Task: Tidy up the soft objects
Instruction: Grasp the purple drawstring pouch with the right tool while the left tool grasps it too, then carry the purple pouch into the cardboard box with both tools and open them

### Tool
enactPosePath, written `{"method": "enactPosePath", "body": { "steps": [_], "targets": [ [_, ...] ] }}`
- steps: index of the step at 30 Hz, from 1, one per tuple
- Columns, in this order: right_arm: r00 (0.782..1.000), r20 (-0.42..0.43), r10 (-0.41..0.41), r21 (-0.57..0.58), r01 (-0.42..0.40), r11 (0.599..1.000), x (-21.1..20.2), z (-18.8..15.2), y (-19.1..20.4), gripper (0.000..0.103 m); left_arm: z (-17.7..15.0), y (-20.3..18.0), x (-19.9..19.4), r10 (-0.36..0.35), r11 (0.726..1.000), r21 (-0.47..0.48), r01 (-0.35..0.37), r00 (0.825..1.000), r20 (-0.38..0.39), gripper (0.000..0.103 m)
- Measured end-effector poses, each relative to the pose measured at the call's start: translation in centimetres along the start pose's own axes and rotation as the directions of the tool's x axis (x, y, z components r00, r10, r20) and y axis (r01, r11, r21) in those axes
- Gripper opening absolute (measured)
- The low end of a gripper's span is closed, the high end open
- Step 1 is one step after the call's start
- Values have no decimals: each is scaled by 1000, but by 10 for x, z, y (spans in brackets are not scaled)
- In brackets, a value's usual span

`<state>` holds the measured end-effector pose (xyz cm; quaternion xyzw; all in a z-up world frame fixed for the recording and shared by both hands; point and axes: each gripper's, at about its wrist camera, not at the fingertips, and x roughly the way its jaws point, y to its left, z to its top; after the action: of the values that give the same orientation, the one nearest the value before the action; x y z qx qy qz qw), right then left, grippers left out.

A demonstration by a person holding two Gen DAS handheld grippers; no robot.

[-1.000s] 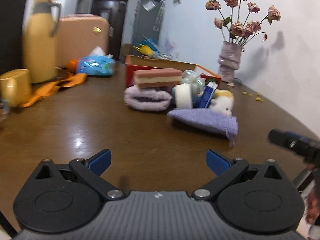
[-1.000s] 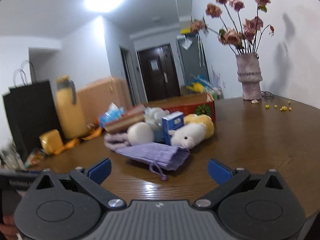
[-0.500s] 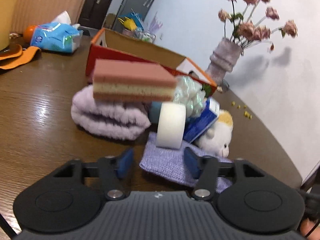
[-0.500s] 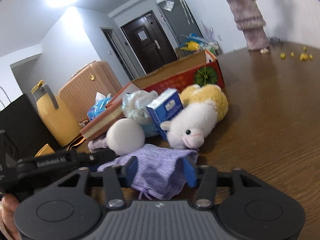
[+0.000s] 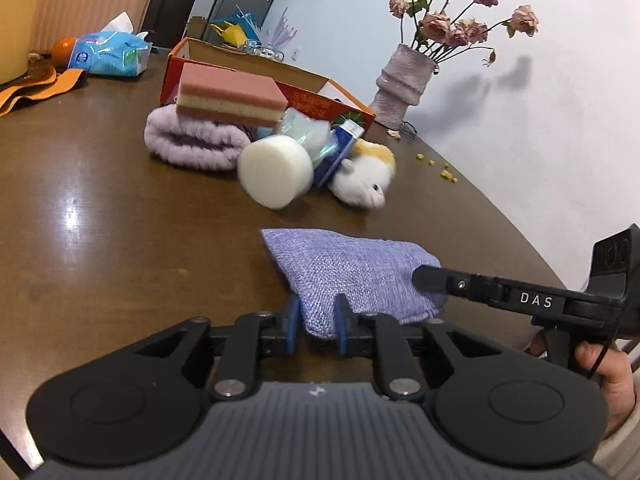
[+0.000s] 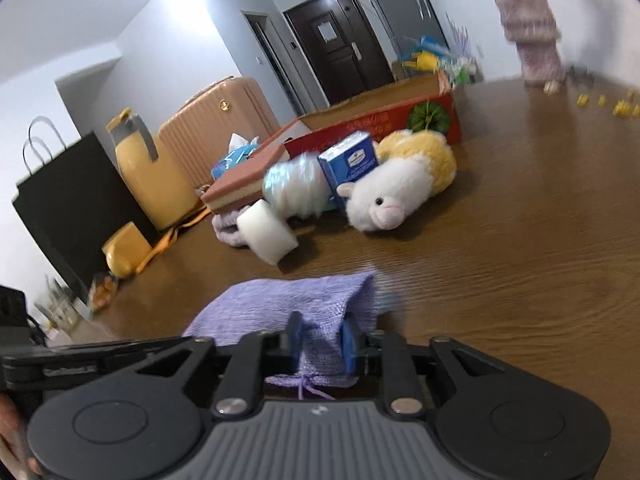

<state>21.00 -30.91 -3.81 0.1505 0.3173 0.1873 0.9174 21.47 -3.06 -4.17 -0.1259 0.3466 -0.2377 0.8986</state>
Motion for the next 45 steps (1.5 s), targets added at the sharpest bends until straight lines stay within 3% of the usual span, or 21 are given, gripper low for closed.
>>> {"method": "enactPosePath", "body": {
  "steps": [2,5,10,13,14,15,18,22,25,29,33,38,41,45],
  "targets": [
    [999,27,-37,-16,37,999,-10,-3,0,38,1,-3,0,38,999,8,-38,999,24,38],
    [998,56,-36,38,34,999,-12,-1,-7,38,9,-6,5,70,997,7,-71,996,55,43],
    [996,87,-36,66,30,997,-2,-1,-9,38,14,0,17,56,998,-38,-56,998,9,44],
    [997,69,-29,92,23,996,6,-1,-15,31,12,0,18,13,999,-39,-13,1000,6,34],
    [997,70,-18,91,11,996,8,-2,-15,21,10,-1,17,4,999,-33,-3,1000,10,22],
    [997,78,3,81,-9,997,7,-2,-12,19,9,-2,18,5,1000,-30,-5,1000,12,14],
    [992,117,41,-1,-41,999,-1,-3,4,17,7,-2,20,31,999,-26,-31,1000,4,7],
    [985,134,112,-116,-97,989,-11,-3,27,16,5,-1,17,45,999,-13,-45,999,4,5],
    [985,148,88,-206,-56,977,-11,-5,49,11,10,-2,7,47,999,-1,-47,998,44,4],
    [980,182,85,-218,-44,975,-16,8,54,6,26,-8,-11,49,998,36,-53,992,113,4],
    [970,221,99,-223,-49,974,-19,38,51,6,59,-17,-24,7,996,87,-26,978,211,4],
    [966,230,121,-228,-67,971,4,116,47,6,133,-21,-19,-5,989,145,-37,959,284,4],
    [966,222,135,-253,-76,964,32,171,45,6,185,-14,-1,1,985,166,-55,950,313,4],
    [978,173,119,-260,-72,963,92,246,39,6,258,9,47,65,982,149,-112,955,290,4]
  ]
}}
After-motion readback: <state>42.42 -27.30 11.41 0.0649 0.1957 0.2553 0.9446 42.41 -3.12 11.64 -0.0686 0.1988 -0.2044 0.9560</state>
